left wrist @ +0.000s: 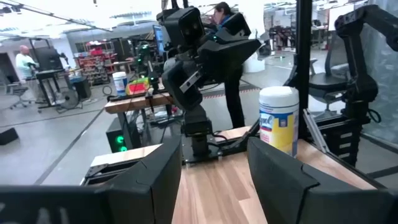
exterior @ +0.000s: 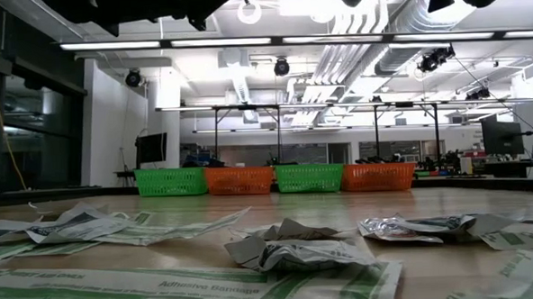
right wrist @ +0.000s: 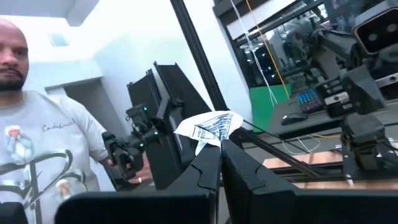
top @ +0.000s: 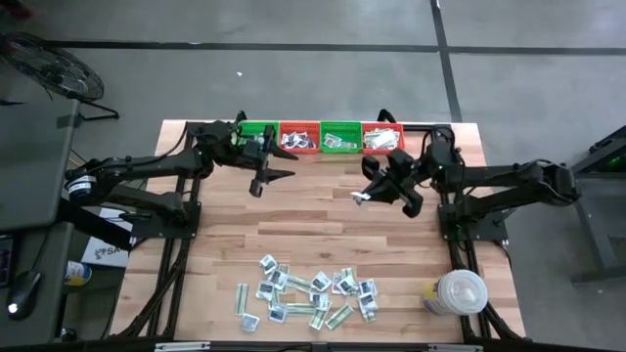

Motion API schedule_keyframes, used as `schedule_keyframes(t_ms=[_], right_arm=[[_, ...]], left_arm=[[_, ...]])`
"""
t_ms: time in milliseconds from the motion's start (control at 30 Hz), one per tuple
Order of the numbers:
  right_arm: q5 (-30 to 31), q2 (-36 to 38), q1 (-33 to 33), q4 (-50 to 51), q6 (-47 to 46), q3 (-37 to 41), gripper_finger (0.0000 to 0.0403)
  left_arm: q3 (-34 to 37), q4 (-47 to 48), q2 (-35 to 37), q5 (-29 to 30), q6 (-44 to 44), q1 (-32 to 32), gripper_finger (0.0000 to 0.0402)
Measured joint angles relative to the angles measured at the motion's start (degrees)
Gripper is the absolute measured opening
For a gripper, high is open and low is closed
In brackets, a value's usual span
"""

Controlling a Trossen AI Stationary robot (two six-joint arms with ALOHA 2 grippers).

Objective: Pick & Place First Aid Supplies
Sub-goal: Put the gray towelette pack in the left orange bin

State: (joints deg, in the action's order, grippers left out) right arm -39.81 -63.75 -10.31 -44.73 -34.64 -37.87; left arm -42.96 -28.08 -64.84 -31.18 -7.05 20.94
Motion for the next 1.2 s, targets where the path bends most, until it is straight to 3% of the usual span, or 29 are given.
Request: schedule_keyframes(t_ms=[333, 467, 700, 1000, 1200], right_arm=[[-1.1, -1.0, -5.2, 0.1, -1.1, 0.0, 0.0000], [-0.6, -4.9, -7.4, 0.3, -0.6, -0.8, 0.0000], [-3.3, -11.2, -11.0, 0.4, 0.8, -5.5, 0.0000], [-7.1, -12.4, -14.5, 1.5, 0.2, -8.7, 0.0000], [-7.0, -12.5, -14.9, 3.9, 1.5, -9.0, 0.0000]], left_arm=[[0.0, -3.3, -0.8, 0.6, 0.2, -0.1, 0.0179], [-2.3, -9.3, -6.0, -0.7, 3.5, -1.9, 0.0179], [-11.1, -9.2, -15.5, -4.4, 2.3, -2.9, 0.0179], [-13.8, -6.9, -16.2, -6.0, -1.8, -2.5, 0.0179], [-13.8, -6.6, -16.2, -3.1, -4.3, -2.1, 0.0179]])
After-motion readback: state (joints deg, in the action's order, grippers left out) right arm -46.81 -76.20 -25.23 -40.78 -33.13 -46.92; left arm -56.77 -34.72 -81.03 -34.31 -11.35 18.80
